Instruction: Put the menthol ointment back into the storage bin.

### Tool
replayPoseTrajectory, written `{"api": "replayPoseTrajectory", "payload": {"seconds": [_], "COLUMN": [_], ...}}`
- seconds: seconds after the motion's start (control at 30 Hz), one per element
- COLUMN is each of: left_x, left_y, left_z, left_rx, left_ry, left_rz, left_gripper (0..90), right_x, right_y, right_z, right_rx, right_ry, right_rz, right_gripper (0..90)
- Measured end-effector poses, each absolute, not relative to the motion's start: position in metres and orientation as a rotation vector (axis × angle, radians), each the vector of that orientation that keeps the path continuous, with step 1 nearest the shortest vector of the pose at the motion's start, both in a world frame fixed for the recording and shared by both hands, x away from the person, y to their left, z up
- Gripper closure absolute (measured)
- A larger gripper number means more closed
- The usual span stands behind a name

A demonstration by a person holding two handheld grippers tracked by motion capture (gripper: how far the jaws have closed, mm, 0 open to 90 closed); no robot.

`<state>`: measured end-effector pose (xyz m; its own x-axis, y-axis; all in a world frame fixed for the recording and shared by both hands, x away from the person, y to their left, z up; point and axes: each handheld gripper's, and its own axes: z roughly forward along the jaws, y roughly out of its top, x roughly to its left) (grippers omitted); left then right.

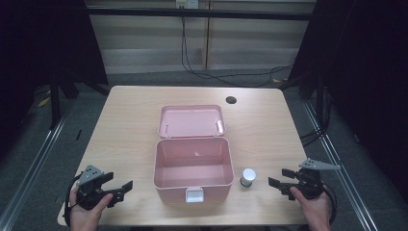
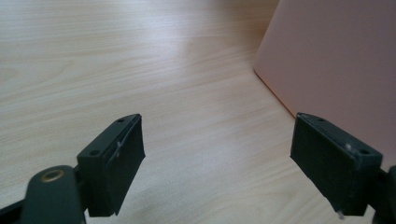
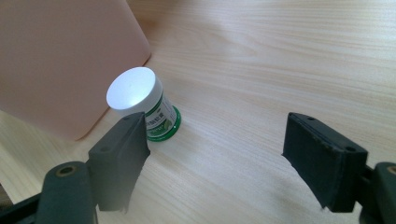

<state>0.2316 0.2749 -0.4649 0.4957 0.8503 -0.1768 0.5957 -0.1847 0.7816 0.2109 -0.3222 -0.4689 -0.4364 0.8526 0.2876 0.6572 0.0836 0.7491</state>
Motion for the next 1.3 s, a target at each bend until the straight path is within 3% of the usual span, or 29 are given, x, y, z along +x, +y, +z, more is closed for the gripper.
{"api": "replayPoseTrajectory", "payload": {"seconds": [0.33, 0.43, 0.6, 0.7, 0.77, 1.07, 1.13, 1.3], "left_x": [0.224, 0.225, 0.224, 0.225, 0.225, 0.226, 0.226, 0.226], "left_y": [0.273, 0.27, 0.27, 0.27, 0.271, 0.271, 0.271, 0.27], "left_z": [-0.463, -0.463, -0.463, -0.463, -0.463, -0.463, -0.463, -0.464], "left_rx": [1.899, 1.917, 1.92, 1.922, 1.922, 1.932, 1.934, 1.94], "left_ry": [1.204, 1.19, 1.185, 1.189, 1.196, 1.191, 1.192, 1.188], "left_rz": [0.359, 0.356, 0.36, 0.354, 0.363, 0.35, 0.349, 0.344], "left_gripper": [17.0, 17.1, 17.9, 18.2, 18.5, 19.1, 19.1, 19.1], "right_x": [0.209, 0.21, 0.211, 0.212, 0.214, 0.225, 0.23, 0.241], "right_y": [-0.318, -0.314, -0.308, -0.307, -0.306, -0.289, -0.285, -0.269], "right_z": [-0.463, -0.462, -0.451, -0.439, -0.433, -0.411, -0.408, -0.401], "right_rx": [1.524, 1.519, 1.458, 1.389, 1.377, 1.248, 1.227, 1.143], "right_ry": [2.171, 2.218, 2.274, 2.275, 2.275, 2.485, 2.565, 2.679], "right_rz": [1.232, 1.164, 1.192, 1.221, 1.211, 1.001, 1.025, 0.966], "right_gripper": [18.6, 31.1, 31.6, 35.3, 43.0, 41.3, 35.0, 29.4]}}
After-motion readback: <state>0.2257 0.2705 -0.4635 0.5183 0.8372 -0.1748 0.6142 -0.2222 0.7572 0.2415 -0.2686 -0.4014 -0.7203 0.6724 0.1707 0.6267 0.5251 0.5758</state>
